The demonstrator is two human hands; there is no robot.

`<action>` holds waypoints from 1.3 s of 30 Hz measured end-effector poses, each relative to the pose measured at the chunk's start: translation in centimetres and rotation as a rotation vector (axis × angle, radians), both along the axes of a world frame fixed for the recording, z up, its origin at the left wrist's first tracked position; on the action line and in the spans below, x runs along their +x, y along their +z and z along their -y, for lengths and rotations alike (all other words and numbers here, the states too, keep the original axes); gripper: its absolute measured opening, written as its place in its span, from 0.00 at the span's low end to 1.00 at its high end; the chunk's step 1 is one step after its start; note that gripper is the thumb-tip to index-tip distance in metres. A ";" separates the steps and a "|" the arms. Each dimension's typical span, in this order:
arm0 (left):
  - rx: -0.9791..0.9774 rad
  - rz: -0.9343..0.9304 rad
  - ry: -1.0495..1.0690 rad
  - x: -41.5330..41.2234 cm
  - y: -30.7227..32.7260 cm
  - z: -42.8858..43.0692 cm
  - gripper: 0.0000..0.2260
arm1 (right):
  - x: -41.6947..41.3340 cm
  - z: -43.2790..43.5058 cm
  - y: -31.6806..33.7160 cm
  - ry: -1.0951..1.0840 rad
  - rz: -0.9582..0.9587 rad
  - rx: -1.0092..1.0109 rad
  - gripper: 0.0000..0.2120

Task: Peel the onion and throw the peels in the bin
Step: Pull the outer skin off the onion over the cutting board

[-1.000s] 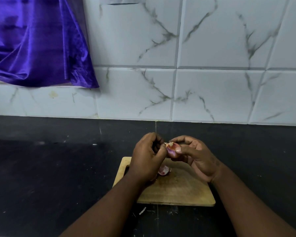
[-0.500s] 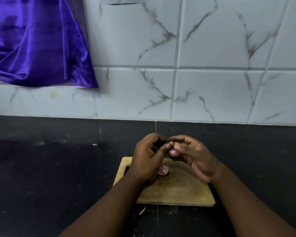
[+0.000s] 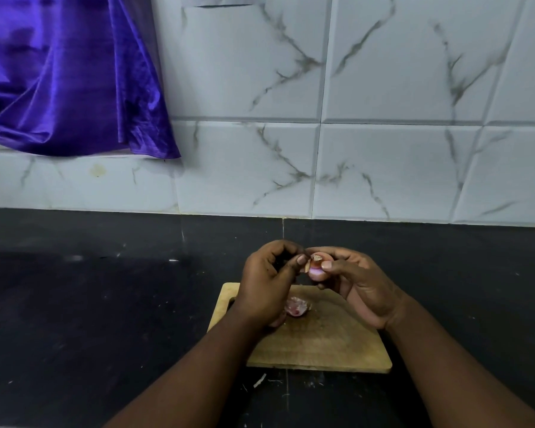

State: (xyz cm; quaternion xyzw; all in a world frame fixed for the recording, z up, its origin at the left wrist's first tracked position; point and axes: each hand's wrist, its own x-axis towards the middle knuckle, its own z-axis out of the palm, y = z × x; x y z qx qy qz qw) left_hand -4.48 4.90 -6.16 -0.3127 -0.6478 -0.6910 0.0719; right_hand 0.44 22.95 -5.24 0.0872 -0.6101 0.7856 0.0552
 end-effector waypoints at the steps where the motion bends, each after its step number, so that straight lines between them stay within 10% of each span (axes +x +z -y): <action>1: -0.005 0.004 -0.001 0.0 0.0 0.0 0.06 | 0.0 0.0 0.0 0.002 0.005 -0.014 0.20; 19: -0.730 -0.294 0.266 -0.4 -0.2 0.7 0.03 | -0.1 -0.8 0.6 -0.189 -0.092 -0.025 0.18; 39: -0.375 -0.185 0.241 0.0 -0.2 0.6 0.07 | 0.4 0.1 0.1 -0.045 -0.054 0.064 0.24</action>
